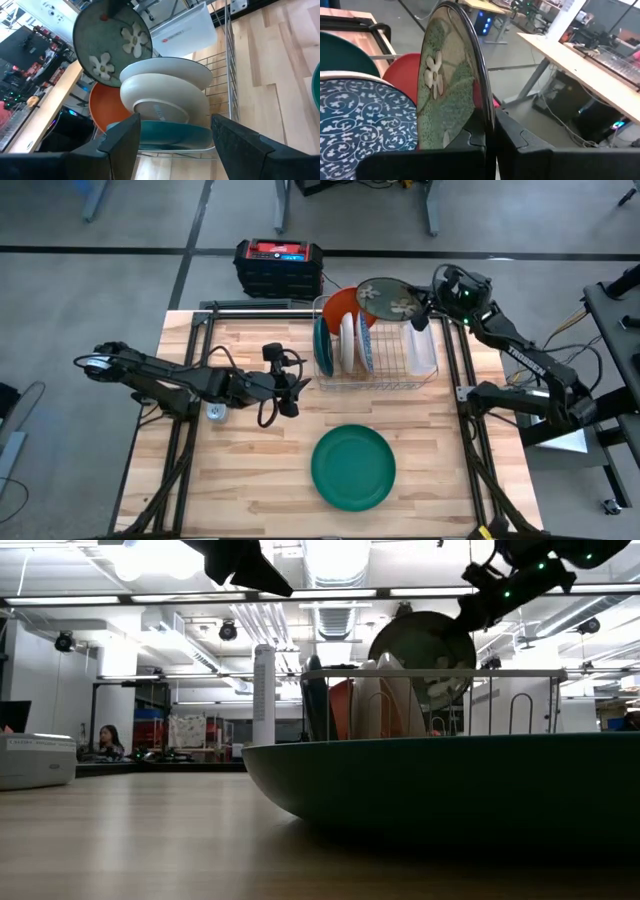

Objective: Sort dishes
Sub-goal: Put the green patterned plate in the dish rack

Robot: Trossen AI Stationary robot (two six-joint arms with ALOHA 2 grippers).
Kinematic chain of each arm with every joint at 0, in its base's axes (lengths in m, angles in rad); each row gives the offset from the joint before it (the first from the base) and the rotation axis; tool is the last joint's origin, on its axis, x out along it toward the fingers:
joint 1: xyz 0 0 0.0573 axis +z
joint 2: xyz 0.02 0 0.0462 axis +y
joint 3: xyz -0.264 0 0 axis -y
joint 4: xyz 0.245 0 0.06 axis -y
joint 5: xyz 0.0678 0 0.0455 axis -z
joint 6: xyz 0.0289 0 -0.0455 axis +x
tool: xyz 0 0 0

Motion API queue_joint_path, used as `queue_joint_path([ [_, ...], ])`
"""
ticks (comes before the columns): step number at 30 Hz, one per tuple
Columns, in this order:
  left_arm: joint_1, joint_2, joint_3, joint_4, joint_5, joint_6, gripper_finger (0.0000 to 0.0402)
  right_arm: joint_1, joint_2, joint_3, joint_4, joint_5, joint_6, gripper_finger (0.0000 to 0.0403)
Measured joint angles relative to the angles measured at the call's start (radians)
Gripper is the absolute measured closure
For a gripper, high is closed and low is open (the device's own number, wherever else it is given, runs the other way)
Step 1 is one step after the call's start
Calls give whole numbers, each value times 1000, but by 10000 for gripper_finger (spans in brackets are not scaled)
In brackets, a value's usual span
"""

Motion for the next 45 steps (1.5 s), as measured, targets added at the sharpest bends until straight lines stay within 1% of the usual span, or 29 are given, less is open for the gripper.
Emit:
queue_joint_path([
  [10,0,-4,0,3,0,0,171,-5,62,3,9,-3,-12,402],
  [12,0,-4,0,3,-1,0,171,-5,64,4,6,-8,-36,402],
  [16,0,-4,0,3,-1,0,171,-4,63,4,-5,-19,-143,402],
  [18,0,-4,0,3,-1,0,171,-4,64,4,-45,-15,-173,403],
  [21,0,-5,0,3,-1,0,171,-5,65,14,-119,-15,-157,403],
  [27,1,-8,0,4,-3,0,171,-5,61,59,-138,6,-118,403],
  [32,2,-10,0,4,-42,0,171,-4,62,69,-156,14,-128,403],
  [37,2,-10,0,4,-46,0,171,-4,61,103,-169,14,-99,403],
  [45,2,-10,0,4,-48,0,171,-5,62,231,-389,31,-186,403],
])
